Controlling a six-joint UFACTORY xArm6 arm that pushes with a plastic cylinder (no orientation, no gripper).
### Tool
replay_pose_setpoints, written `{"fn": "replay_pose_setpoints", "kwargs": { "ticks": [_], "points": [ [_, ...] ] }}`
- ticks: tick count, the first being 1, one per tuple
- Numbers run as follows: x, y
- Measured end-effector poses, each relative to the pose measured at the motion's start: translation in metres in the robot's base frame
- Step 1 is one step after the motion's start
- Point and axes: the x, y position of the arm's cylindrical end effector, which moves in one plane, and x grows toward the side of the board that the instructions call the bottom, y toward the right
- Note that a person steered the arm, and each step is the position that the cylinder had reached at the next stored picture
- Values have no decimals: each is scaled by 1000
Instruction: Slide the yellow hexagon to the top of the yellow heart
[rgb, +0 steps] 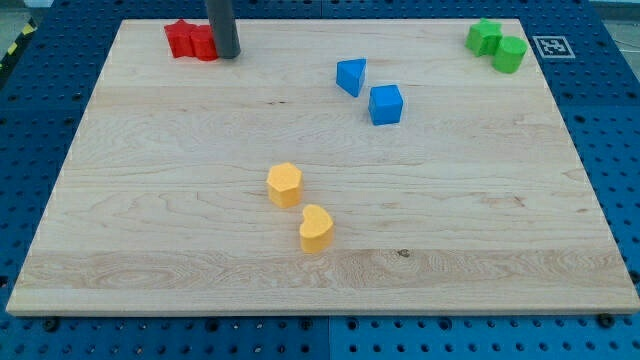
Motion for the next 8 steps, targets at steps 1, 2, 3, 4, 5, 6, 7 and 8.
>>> {"fn": "replay_pose_setpoints", "kwargs": {
  "ticks": [1,2,3,4,5,6,7,8],
  "points": [
    [0,7],
    [0,7],
    [20,7],
    [69,7],
    [110,1],
    [164,-1],
    [193,25],
    [235,57]
  ]
}}
